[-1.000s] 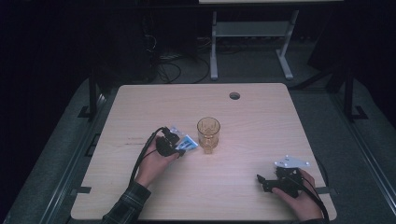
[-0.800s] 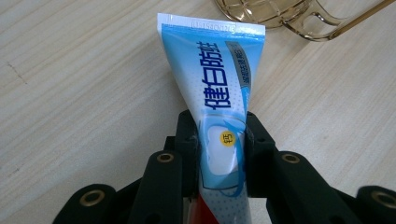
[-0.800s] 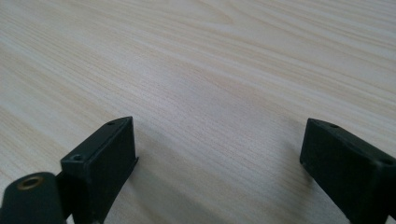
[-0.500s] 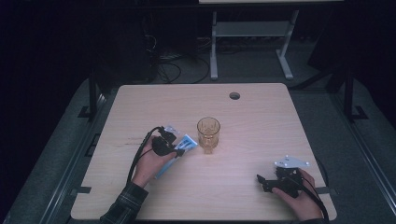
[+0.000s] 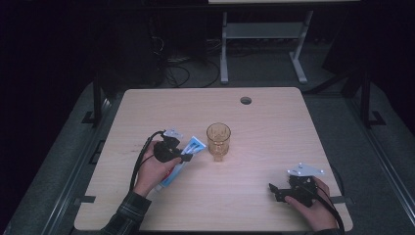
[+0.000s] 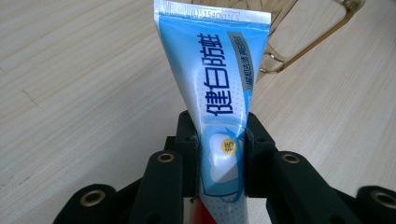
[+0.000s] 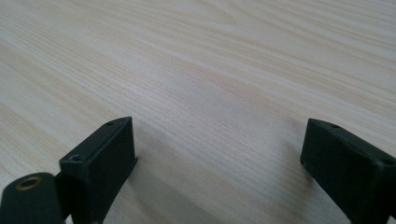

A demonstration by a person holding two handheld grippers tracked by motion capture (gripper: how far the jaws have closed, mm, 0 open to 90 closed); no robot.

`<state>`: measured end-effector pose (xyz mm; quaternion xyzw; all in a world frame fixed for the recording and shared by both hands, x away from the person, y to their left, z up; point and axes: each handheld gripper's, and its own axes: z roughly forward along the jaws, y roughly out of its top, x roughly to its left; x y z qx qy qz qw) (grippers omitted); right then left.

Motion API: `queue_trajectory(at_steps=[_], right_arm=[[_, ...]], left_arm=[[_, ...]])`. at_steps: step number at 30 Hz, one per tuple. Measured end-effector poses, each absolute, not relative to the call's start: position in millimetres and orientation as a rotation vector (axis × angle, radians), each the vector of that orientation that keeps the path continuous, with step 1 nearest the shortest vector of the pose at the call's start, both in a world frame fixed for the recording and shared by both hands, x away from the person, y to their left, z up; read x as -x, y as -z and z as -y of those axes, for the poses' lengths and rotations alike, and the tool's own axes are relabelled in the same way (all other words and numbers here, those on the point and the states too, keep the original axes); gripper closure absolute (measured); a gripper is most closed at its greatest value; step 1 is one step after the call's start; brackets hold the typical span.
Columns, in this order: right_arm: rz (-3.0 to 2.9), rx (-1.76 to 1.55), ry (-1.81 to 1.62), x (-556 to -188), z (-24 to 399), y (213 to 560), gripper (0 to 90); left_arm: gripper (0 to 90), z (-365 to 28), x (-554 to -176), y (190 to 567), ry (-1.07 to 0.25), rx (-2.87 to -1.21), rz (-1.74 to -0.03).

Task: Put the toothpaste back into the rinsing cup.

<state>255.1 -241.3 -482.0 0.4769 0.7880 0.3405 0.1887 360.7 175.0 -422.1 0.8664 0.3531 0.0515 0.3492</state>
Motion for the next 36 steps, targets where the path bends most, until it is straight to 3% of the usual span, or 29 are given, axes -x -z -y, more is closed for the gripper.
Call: queue_trajectory(at_steps=[36], right_arm=[[-2.221, -1.336, -0.957, -255, 241, 482, 9.4]], left_arm=[[72.4, -203, -352, 380, -0.142, -1.971, -0.726]])
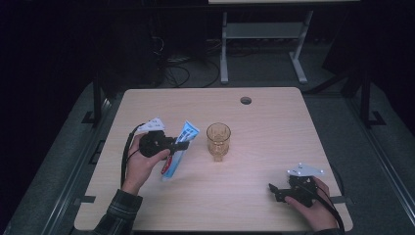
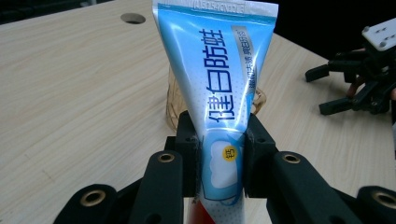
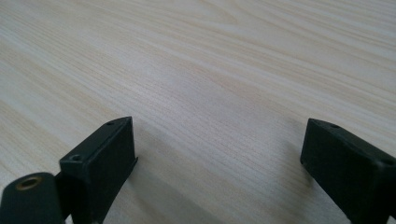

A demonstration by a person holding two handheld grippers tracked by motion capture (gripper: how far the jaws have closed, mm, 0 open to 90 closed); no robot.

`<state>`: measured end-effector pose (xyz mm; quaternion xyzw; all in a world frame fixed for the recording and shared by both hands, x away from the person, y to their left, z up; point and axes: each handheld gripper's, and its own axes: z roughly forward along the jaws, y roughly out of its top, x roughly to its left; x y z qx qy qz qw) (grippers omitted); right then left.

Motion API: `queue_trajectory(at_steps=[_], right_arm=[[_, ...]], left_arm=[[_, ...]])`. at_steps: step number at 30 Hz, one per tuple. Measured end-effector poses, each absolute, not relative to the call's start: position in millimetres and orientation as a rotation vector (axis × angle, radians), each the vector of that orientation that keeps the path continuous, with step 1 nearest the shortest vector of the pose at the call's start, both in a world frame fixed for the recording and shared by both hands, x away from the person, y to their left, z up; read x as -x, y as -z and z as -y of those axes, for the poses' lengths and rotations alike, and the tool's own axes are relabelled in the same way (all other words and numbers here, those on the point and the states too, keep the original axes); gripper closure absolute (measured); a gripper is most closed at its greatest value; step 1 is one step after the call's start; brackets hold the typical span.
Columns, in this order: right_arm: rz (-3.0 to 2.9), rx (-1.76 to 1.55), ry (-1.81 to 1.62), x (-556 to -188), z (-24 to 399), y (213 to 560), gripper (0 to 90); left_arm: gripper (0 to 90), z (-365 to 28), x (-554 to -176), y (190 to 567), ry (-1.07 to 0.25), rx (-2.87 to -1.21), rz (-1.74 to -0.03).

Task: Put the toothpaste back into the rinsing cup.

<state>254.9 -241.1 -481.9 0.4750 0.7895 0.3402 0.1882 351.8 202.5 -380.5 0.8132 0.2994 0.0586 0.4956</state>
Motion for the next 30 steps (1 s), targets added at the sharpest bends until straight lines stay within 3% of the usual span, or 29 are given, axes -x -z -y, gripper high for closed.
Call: queue_trajectory(at_steps=[30], right_arm=[[-2.223, -1.334, -0.958, -255, 241, 482, 9.4]], left_arm=[[72.0, -192, -375, 343, -0.154, -1.926, -0.614]])
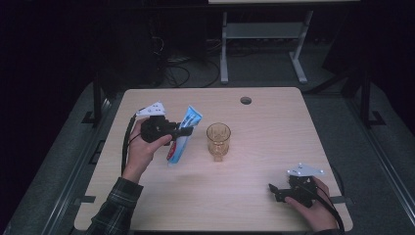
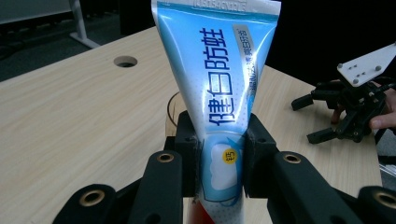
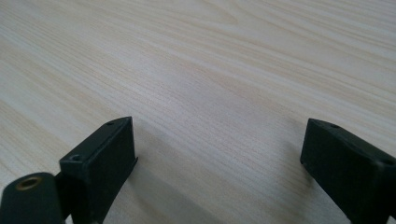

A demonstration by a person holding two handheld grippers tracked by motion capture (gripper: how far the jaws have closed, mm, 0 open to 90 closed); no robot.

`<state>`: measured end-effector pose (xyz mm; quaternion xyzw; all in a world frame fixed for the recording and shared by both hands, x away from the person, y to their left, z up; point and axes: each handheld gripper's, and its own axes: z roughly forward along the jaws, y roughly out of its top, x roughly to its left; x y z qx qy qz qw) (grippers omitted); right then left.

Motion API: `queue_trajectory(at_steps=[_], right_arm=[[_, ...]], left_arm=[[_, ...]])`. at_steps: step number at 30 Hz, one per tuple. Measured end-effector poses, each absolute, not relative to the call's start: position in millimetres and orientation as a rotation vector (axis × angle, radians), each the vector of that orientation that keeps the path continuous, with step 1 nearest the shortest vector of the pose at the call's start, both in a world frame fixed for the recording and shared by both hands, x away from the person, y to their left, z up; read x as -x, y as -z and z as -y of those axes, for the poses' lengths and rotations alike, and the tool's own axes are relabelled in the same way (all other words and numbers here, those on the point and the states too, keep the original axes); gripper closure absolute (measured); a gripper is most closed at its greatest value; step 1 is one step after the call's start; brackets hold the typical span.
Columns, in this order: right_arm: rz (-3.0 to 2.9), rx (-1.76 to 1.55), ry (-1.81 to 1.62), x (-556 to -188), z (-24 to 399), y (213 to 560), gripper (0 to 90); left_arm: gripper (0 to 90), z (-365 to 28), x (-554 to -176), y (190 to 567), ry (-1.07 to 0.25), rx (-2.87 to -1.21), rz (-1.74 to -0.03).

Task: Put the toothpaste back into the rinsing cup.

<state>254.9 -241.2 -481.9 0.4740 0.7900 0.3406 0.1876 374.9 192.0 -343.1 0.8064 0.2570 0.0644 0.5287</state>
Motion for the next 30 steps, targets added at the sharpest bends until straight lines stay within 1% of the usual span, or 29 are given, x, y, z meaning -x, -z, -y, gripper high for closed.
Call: queue_trajectory(at_steps=[30], right_arm=[[-2.224, -1.333, -0.960, -255, 241, 482, 9.4]], left_arm=[[71.9, -148, -406, 309, -0.167, -1.937, -0.516]])
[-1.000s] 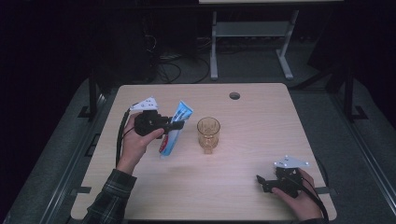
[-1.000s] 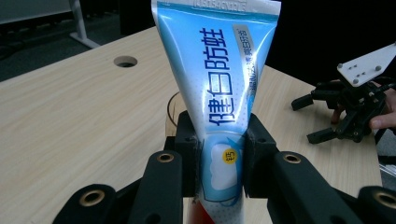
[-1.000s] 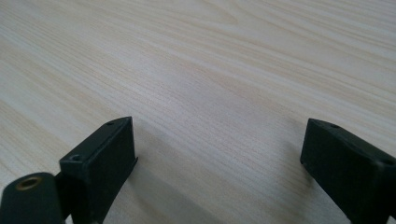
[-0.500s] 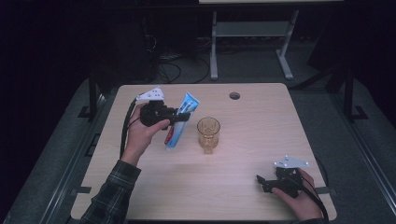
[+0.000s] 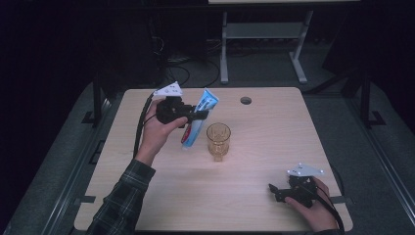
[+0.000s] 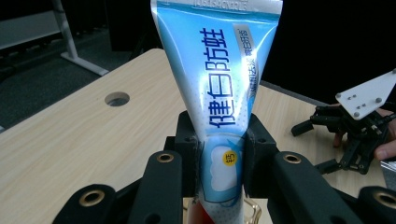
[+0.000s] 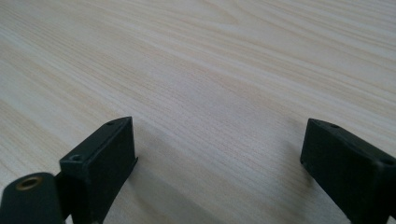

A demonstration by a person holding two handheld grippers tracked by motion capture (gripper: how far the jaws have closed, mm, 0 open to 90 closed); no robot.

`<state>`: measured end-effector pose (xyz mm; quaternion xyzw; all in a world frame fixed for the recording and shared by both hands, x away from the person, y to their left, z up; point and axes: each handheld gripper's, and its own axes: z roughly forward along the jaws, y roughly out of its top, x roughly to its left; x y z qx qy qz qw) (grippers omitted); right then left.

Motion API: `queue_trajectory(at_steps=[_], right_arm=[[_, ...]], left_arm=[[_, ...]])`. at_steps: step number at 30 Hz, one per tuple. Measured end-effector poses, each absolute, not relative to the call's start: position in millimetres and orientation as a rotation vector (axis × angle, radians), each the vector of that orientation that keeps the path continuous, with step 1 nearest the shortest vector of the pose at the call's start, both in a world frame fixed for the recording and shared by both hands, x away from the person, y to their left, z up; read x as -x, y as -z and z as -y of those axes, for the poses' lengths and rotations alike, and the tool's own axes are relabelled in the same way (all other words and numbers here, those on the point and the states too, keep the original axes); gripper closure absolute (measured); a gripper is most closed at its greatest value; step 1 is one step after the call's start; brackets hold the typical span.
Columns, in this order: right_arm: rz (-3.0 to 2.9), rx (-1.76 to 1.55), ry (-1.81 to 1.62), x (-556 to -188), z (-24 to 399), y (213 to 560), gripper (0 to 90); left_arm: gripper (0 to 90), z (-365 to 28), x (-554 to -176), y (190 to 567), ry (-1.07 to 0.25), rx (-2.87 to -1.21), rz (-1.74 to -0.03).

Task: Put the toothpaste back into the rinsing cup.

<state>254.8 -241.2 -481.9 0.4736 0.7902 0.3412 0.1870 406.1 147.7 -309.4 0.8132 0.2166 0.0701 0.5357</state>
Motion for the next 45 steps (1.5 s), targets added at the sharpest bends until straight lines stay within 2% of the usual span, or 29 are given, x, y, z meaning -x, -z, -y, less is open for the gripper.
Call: queue_trajectory(at_steps=[32, 45], right_arm=[[-2.228, -1.328, -0.965, -255, 241, 482, 9.4], [-2.231, -1.323, -0.967, -255, 241, 482, 9.5]], left_arm=[[71.7, -97, -434, 291, -0.163, -1.906, -0.432], [71.3, -84, -444, 301, -0.155, -1.891, -0.431]])
